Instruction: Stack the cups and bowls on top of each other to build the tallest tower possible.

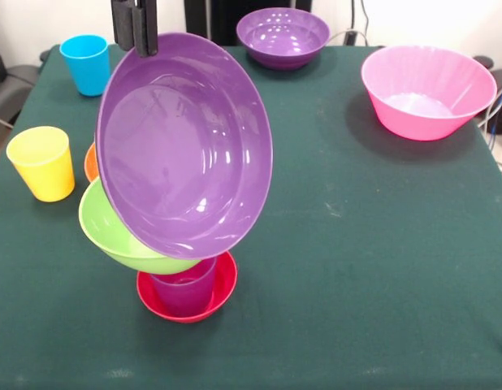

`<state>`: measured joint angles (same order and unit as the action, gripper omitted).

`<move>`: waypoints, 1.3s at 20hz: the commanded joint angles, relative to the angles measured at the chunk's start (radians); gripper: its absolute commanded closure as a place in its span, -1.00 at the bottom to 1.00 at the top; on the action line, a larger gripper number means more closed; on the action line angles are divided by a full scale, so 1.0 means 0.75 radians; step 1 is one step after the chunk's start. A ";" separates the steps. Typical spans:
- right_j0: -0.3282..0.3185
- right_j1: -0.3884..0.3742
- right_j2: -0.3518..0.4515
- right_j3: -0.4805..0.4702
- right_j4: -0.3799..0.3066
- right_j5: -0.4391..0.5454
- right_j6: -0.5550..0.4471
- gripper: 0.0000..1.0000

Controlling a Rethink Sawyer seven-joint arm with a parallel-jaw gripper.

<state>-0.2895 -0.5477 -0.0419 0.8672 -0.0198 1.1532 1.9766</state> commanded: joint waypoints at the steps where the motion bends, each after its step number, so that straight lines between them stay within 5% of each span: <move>1: 0.012 0.011 0.087 0.181 -0.061 -0.085 -0.100 1.00; 26: -0.011 0.006 0.109 0.234 -0.048 -0.150 -0.127 1.00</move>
<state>-0.2942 -0.5485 -0.0419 0.9302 -0.0196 1.0721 1.9766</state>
